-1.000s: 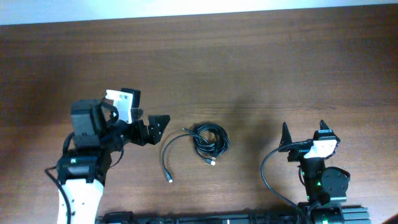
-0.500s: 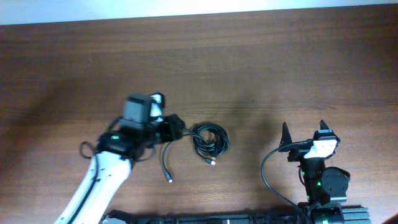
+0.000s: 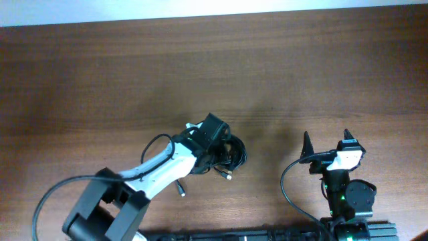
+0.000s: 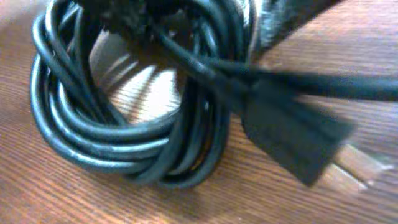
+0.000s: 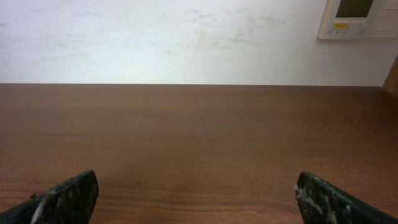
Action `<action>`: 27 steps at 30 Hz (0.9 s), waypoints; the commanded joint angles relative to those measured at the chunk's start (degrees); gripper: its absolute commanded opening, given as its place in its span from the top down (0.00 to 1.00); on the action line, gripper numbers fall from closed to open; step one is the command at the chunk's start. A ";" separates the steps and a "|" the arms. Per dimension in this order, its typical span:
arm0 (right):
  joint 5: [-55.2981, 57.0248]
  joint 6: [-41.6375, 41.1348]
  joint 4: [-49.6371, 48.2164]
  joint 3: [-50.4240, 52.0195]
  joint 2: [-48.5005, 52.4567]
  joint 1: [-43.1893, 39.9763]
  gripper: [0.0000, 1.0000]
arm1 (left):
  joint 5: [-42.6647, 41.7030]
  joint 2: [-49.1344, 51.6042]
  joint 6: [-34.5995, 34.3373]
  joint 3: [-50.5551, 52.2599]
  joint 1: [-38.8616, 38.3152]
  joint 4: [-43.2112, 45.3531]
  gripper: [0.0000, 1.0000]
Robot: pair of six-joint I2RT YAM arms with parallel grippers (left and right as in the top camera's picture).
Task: Untangle cables
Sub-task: 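Move the left gripper forward down onto the black cable coil, then grasp the cable coil with the left gripper and lift it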
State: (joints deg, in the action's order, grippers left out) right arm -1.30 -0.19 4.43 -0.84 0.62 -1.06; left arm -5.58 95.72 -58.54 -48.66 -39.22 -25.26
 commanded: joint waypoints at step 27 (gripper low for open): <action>0.50 -0.11 0.04 0.50 -0.37 0.31 0.01 | 2.32 0.98 59.49 -9.46 7.23 4.00 1.00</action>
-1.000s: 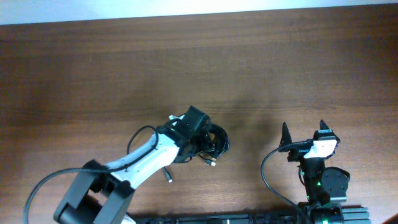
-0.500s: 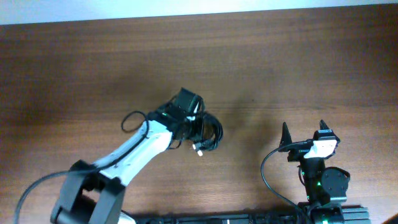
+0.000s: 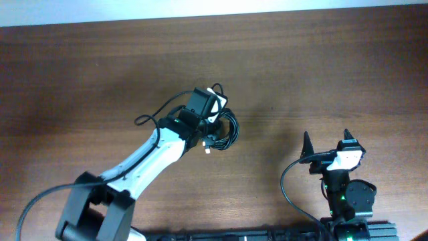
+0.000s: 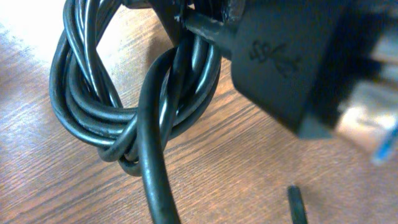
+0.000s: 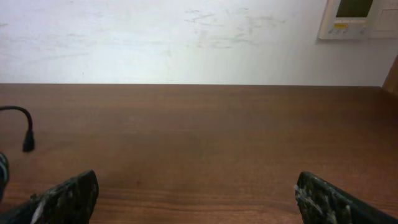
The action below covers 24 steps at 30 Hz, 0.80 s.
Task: Untangle cables
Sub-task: 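Grasp the cable coil with the left gripper and lift it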
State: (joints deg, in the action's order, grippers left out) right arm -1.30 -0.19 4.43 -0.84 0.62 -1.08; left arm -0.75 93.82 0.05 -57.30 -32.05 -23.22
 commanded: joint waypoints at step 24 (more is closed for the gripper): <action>0.50 -0.11 0.04 0.50 -0.37 0.33 0.01 | -1.62 -1.90 -44.11 -6.38 -0.15 -14.86 0.01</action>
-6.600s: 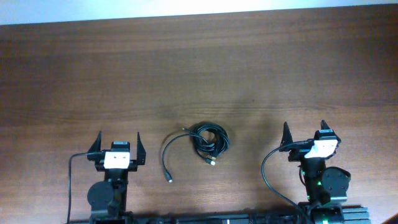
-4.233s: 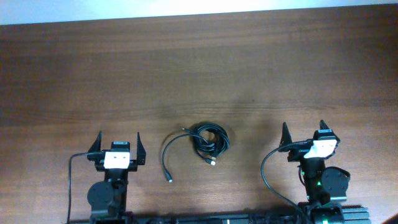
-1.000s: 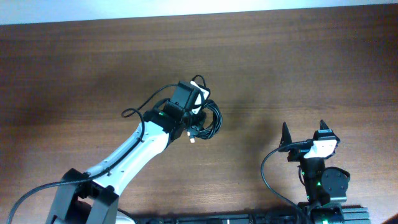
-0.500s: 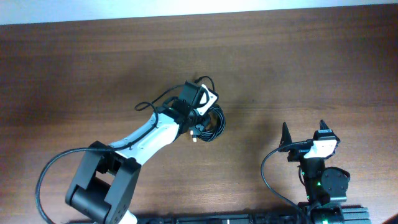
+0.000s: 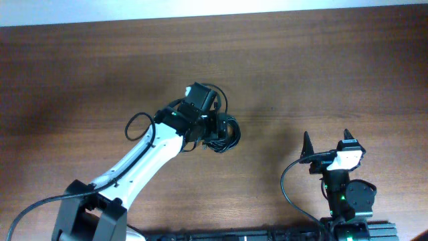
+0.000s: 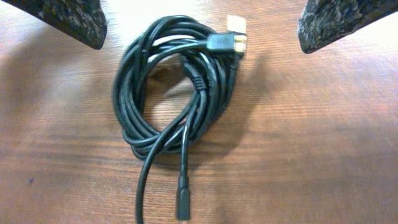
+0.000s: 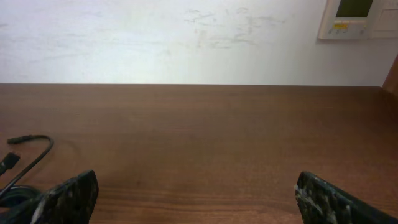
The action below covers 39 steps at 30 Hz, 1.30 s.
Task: Untangle cables
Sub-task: 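Grasp the cable coil with the left gripper and lift it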
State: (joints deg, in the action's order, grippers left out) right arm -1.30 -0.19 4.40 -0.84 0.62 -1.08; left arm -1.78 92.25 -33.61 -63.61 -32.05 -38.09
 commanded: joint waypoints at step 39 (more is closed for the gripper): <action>0.52 -0.11 0.07 0.50 -0.37 0.33 0.01 | 5.70 -7.48 20.44 -8.92 -0.13 -14.56 1.00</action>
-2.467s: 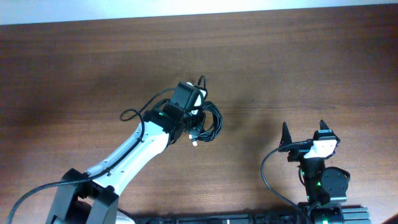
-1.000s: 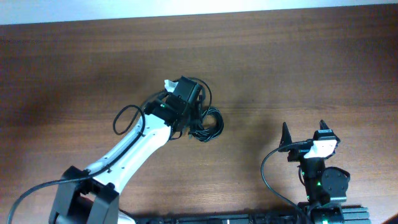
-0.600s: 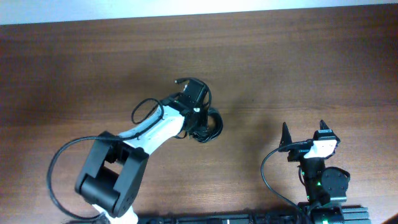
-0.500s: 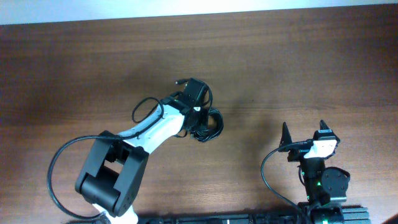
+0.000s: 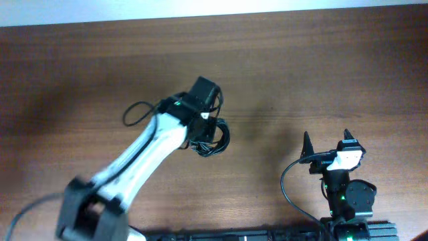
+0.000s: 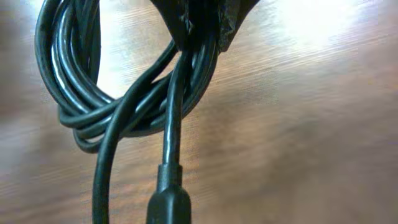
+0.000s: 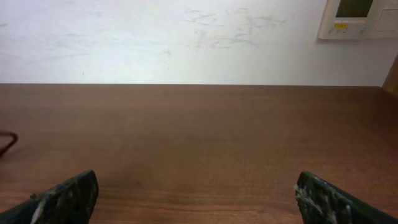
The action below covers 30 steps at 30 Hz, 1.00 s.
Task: Untangle cables
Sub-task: 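Grasp the cable coil with the left gripper and lift it, then reach the right gripper toward the coil held by the left gripper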
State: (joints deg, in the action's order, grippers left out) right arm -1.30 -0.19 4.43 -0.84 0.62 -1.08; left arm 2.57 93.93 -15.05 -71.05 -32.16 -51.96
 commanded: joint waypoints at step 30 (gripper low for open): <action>-37.42 -27.45 15.10 -21.49 23.52 0.33 0.01 | 1.77 -23.76 -7.45 -1.09 -0.04 -4.31 1.00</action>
State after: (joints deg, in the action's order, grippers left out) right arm -36.29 -31.51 19.64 -17.52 18.04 -1.06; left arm 3.66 70.35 -21.93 -71.26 -32.16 -56.38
